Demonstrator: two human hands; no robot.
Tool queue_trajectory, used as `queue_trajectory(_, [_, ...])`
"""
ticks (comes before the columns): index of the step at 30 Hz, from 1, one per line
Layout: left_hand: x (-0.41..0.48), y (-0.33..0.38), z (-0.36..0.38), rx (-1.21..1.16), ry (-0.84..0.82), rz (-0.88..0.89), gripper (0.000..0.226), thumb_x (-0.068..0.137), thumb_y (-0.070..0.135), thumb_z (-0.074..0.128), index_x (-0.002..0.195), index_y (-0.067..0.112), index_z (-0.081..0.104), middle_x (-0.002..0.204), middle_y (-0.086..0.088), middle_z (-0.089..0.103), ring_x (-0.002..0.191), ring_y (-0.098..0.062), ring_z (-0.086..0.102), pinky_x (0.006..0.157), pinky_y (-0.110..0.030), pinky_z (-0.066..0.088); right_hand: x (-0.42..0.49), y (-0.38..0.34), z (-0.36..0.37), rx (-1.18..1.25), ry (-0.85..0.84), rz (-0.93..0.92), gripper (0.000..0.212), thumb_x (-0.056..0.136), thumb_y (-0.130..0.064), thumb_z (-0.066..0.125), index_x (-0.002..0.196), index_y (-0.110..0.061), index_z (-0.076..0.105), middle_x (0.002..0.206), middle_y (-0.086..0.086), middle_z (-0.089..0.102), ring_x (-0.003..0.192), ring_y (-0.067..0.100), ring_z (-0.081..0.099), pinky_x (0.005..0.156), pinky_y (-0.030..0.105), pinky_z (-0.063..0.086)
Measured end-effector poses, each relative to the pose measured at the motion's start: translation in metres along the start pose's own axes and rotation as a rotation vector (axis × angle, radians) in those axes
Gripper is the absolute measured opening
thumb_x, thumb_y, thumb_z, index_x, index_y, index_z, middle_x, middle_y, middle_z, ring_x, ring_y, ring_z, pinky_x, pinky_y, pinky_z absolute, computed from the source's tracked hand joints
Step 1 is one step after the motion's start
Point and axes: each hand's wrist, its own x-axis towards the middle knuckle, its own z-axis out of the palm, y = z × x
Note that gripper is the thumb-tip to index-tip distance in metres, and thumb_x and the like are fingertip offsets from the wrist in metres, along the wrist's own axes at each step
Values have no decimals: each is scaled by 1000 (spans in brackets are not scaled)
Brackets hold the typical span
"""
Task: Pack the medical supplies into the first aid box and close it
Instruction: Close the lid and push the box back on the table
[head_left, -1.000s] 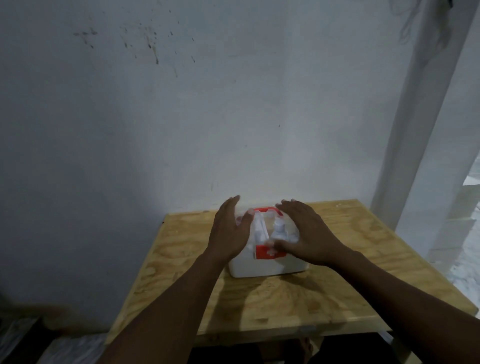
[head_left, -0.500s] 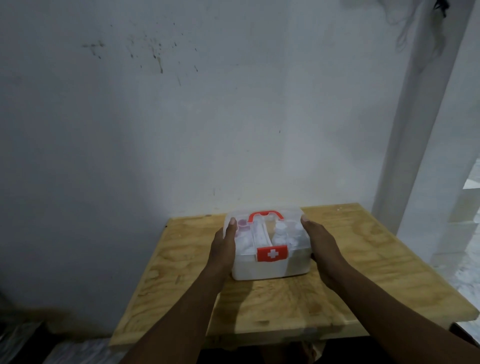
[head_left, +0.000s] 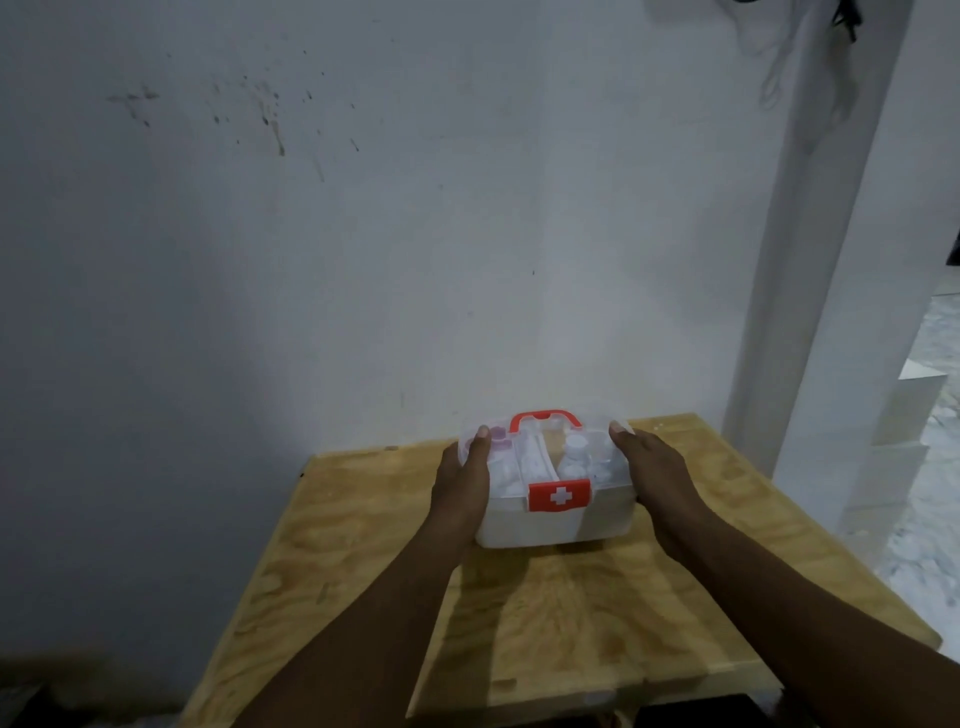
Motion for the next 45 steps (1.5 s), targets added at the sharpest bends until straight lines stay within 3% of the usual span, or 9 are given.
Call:
queue_trajectory(4, [19,11,16,0,-18,-3,63,95,68,38,139,23,50,130,-6,65,105,-25,67,72,-32,57,26,-8,-6,-22,22,-9,47,96,-48,49,129,-16,55,130,8,59,103,25,58,93,45,52])
queue_trajectory(11, [61,17,34,4,-26,9,65,93,70,39,142,27,45,130,-6,65,103,-25,69,71,-34,59,78,-7,2,-36,24,10,50,96,-48,48,133,-15,51,132,10,58,106,27,58,95,48,51])
queue_trajectory(16, [96,14,42,38,-12,16,70,90,74,39,142,28,45,132,-5,65,106,-26,69,90,-47,60,109,5,12,-27,6,34,52,95,-50,48,135,-16,50,133,9,58,106,26,58,90,43,52])
queue_trajectory(24, [108,4,45,87,17,-7,82,84,80,32,150,31,35,141,1,55,121,-29,61,101,-50,54,123,23,26,-69,5,13,57,96,-54,43,141,-19,43,143,9,50,117,26,54,95,41,48])
queue_trajectory(26, [99,2,46,284,175,117,90,84,82,17,158,31,20,160,0,35,146,-31,37,117,-53,37,118,27,29,-253,120,-110,68,94,-60,40,150,-23,28,158,8,32,139,29,39,111,48,36])
queue_trajectory(29, [86,0,42,671,452,552,87,90,74,2,162,26,18,171,-5,9,157,-27,6,126,-50,8,104,32,26,-590,343,-601,78,93,-53,45,156,-21,11,165,5,8,152,23,11,120,43,10])
queue_trajectory(32, [84,-5,38,879,402,860,73,100,60,15,162,23,19,171,-9,5,158,-28,-1,126,-53,4,95,36,23,-781,266,-865,79,92,-45,47,156,-16,10,166,8,3,153,24,4,122,51,8])
queue_trajectory(39, [82,-30,37,1078,236,989,66,102,51,25,161,23,21,170,-12,12,157,-31,6,123,-61,14,88,53,25,-1054,69,-839,70,97,-54,28,157,-22,10,166,4,0,153,24,-1,118,60,15])
queue_trajectory(45, [86,-36,37,987,160,942,61,103,52,24,158,25,20,167,-11,26,156,-31,16,120,-58,28,88,57,26,-1016,17,-825,66,99,-53,27,156,-21,18,166,4,9,153,24,2,117,57,23])
